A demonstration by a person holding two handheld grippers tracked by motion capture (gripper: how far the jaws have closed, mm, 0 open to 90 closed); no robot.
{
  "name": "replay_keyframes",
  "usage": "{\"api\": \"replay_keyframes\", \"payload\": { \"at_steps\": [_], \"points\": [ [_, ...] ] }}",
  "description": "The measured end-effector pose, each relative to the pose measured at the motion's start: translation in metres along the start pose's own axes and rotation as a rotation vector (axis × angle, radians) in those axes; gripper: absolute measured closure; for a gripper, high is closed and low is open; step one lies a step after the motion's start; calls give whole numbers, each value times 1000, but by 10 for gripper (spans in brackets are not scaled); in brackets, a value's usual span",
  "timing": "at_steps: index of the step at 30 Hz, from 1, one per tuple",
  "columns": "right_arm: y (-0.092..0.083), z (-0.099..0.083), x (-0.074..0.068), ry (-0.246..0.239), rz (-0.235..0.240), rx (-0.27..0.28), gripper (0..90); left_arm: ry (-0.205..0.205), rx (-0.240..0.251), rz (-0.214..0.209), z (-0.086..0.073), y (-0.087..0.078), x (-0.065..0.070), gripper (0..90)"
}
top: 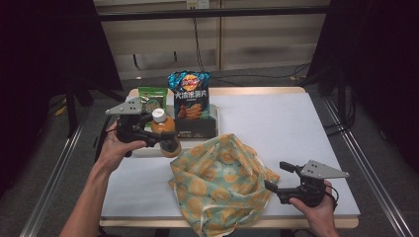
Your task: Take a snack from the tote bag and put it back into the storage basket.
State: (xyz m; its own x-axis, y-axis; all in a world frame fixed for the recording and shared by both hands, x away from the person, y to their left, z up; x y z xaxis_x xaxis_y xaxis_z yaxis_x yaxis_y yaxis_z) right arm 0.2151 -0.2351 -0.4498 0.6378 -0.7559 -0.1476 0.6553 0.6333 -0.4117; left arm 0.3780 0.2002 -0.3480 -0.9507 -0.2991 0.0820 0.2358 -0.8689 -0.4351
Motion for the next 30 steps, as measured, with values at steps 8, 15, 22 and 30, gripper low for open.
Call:
{"api": "replay_keyframes", "payload": {
  "at_steps": [8, 15, 22, 30],
  "points": [
    [0, 0, 0, 0, 2, 0, 133, -14, 10, 37, -6, -12, -18, 303],
    [1, 0, 0, 8, 2, -1, 133, -13, -3, 71, -10, -21, -31, 303],
    [0, -1, 1, 3, 1, -1, 133, -30, -27, 111, -22, -28, -45, 303],
    [0, -1, 1, 3, 2, -1, 132, -58, -44, 155, -40, -30, -60, 303]
  ]
}}
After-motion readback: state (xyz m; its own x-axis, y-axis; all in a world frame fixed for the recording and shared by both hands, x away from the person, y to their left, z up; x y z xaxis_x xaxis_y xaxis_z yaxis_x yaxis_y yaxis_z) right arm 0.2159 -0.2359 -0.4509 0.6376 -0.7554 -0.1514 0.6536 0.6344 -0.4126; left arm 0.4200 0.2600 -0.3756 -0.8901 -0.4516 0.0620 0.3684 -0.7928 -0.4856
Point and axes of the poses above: each handheld gripper's, and its own axes: y roughly forward along the jaws, z roughly out of its top, x roughly to its right, the point moved 2 cm from there along y, roughly forward along the jaws, and after that the axes turned 3 degrees about -x, right-handed, at the moved point
